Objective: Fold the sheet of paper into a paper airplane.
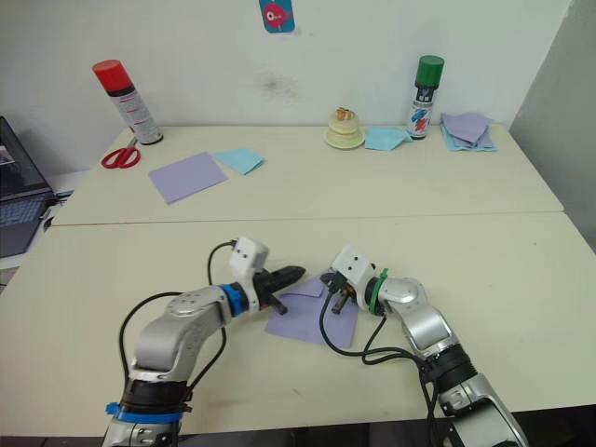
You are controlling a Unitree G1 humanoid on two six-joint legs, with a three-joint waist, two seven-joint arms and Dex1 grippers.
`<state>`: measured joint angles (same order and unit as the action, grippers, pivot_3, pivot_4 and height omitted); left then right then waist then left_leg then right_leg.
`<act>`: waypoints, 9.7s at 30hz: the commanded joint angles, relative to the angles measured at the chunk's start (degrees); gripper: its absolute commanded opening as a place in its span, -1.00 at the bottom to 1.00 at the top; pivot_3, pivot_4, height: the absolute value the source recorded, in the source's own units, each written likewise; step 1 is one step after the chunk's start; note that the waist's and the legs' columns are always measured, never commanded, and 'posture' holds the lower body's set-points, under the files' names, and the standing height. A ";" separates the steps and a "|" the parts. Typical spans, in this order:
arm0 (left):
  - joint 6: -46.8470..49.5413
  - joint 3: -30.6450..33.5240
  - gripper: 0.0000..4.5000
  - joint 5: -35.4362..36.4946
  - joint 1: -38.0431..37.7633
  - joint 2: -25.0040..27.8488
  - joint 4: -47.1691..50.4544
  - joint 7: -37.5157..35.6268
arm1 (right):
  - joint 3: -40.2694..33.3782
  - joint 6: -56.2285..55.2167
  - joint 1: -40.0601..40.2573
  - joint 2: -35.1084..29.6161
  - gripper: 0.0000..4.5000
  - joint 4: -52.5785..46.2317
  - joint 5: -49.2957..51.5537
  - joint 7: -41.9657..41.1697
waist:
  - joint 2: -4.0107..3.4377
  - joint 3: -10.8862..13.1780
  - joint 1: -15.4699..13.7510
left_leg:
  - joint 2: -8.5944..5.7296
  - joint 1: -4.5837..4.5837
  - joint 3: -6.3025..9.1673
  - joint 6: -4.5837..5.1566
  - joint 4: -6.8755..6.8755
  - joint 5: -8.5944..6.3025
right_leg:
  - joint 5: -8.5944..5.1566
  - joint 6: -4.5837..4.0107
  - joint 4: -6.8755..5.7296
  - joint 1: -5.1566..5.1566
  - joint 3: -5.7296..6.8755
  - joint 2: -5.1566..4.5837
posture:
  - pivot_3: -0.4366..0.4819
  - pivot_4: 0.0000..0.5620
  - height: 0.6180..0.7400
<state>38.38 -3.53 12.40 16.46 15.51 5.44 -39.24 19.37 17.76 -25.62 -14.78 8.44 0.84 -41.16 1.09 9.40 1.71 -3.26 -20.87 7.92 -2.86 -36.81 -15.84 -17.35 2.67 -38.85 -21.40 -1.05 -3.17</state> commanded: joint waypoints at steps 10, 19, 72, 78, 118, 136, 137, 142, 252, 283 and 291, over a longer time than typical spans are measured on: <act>-1.48 0.71 -0.99 -0.87 -5.06 3.48 -3.76 5.40 | 2.17 1.12 2.07 -0.57 -1.00 -0.28 -1.52 -0.32 | -0.14 -0.25 0.39 | 0.14 0.15 -0.01 0.06 0.01 -0.03 | 0.03 -0.04 -0.03 0.07 -0.05 -0.01 | -0.05 -0.47 1.00; 4.03 8.34 -0.99 7.92 -9.07 4.23 8.86 7.38 | 2.57 0.52 1.23 -0.07 -1.00 1.12 -1.37 -0.53 | -0.19 -0.27 1.10 | 0.23 0.19 -0.04 0.06 0.09 -0.04 | 0.04 -0.06 -0.04 0.04 -0.07 0.02 | -0.05 -0.47 1.00; -3.59 -9.46 -1.00 -1.04 0.55 5.17 -3.41 3.75 | -25.92 65.45 -4.47 -8.95 0.19 -17.40 30.79 -2.35 | -0.24 -0.17 -0.82 | -0.02 -0.08 0.18 0.09 0.10 -0.05 | 0.04 -0.06 0.10 0.03 0.05 -0.09 | -0.05 -0.47 1.00; -3.68 -9.84 -1.00 -1.29 -0.52 5.03 -2.43 3.98 | -30.50 74.74 -1.99 -11.45 0.19 -12.30 45.97 4.52 | -0.24 -0.16 -1.30 | -0.05 -0.11 0.12 0.14 0.10 -0.07 | 0.04 -0.07 0.20 0.02 0.04 -0.14 | -0.05 -0.47 1.00; -3.81 -10.03 -1.00 -2.85 -1.58 4.89 -1.13 3.37 | -31.36 64.85 -9.36 -1.99 0.19 0.85 57.24 31.28 | -0.26 -0.19 -0.44 | -0.02 -0.07 -0.12 0.29 0.13 -0.15 | 0.03 -0.04 0.24 0.04 0.01 -0.01 | -0.05 -0.47 1.00; -3.23 -9.40 -1.00 -3.00 -1.85 5.03 -0.70 3.79 | -34.13 74.73 -5.81 0.07 0.19 -2.80 55.68 24.87 | -0.27 -0.18 -0.48 | -0.02 -0.13 -0.08 0.29 0.19 -0.16 | 0.03 -0.04 0.35 0.01 0.00 -0.05 | -0.05 -0.47 1.00; -3.23 -9.40 -1.00 -3.00 -1.80 4.99 -0.74 3.78 | -35.12 74.73 -5.46 0.53 0.19 -2.92 55.55 25.20 | -0.27 -0.18 -0.48 | -0.02 -0.13 -0.09 0.30 0.20 -0.16 | 0.03 -0.04 0.36 0.00 -0.01 -0.05 | -0.05 -0.47 1.00; -3.45 -9.40 -1.00 -3.02 -1.53 4.98 -1.11 3.62 | -39.63 74.73 -4.95 3.00 0.12 -2.66 55.68 27.54 | -0.28 -0.18 -0.47 | -0.02 -0.13 -0.10 0.30 0.22 -0.16 | 0.03 -0.04 0.35 -0.01 -0.02 -0.05 | -0.05 -0.47 1.00; 5.14 -1.61 -1.00 3.36 -6.47 14.70 6.86 -1.08 | -0.69 26.92 -3.13 0.65 -0.98 -5.57 26.43 2.01 | -0.39 -0.22 1.02 | 0.13 -0.04 -0.04 0.11 0.75 -0.06 | 0.04 -0.04 0.80 -0.16 -0.15 -0.02 | -0.05 -0.47 1.00; -4.39 -13.63 -1.00 -1.92 -2.48 20.70 3.56 -4.31 | -2.68 16.01 -2.69 2.84 -0.98 -0.44 12.53 4.49 | -0.20 -0.18 -0.01 | 0.06 -0.07 0.12 0.01 0.74 0.00 | 0.25 -0.14 0.76 -0.27 -0.18 -0.04 | -0.05 -0.47 1.00; -6.81 -12.61 -1.00 -2.63 -2.39 19.09 -0.39 -3.73 | -5.28 9.20 -3.11 1.31 -0.98 9.65 7.93 7.61 | -0.38 -0.38 -0.04 | 0.02 0.25 0.18 0.17 0.70 0.00 | 0.27 -0.11 0.75 0.05 -0.08 0.01 | -0.05 -0.47 1.00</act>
<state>30.42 -15.31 11.73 15.73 34.53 8.40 -43.47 16.04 27.08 -29.64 -11.85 14.26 11.25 -36.00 0.71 9.02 1.67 -3.24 -20.57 8.11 -2.69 -36.11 -15.83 -17.08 2.57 -38.10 -21.32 -1.12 -3.16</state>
